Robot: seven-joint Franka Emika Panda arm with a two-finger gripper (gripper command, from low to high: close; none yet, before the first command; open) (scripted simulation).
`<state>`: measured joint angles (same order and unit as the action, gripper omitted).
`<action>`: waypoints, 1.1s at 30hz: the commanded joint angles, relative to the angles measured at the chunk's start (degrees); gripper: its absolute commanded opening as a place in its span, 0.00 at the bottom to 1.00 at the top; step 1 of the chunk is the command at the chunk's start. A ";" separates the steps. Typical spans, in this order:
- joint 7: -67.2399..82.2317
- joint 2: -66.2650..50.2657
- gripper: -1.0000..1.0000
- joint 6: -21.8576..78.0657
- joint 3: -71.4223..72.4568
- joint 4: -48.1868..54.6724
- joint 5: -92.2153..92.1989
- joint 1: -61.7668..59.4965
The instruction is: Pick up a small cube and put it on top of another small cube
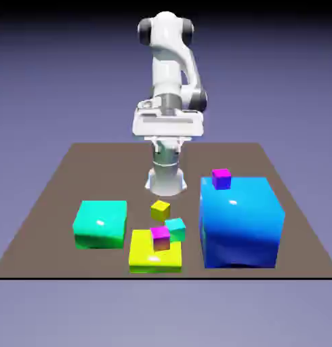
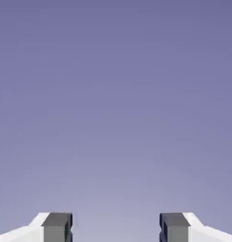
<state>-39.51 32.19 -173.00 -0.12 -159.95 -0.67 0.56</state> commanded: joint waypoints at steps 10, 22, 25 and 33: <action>22.83 -16.73 0.50 24.92 16.19 -9.12 19.24 -9.39; 5.76 -33.10 0.50 23.58 13.87 -11.62 48.50 -12.92; 0.50 -37.48 0.50 21.67 11.44 -10.63 55.97 -13.34; 4.23 -34.38 0.00 23.02 13.17 -11.33 50.68 -13.04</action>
<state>-35.25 -2.19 -149.97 13.09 -171.28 49.96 -12.07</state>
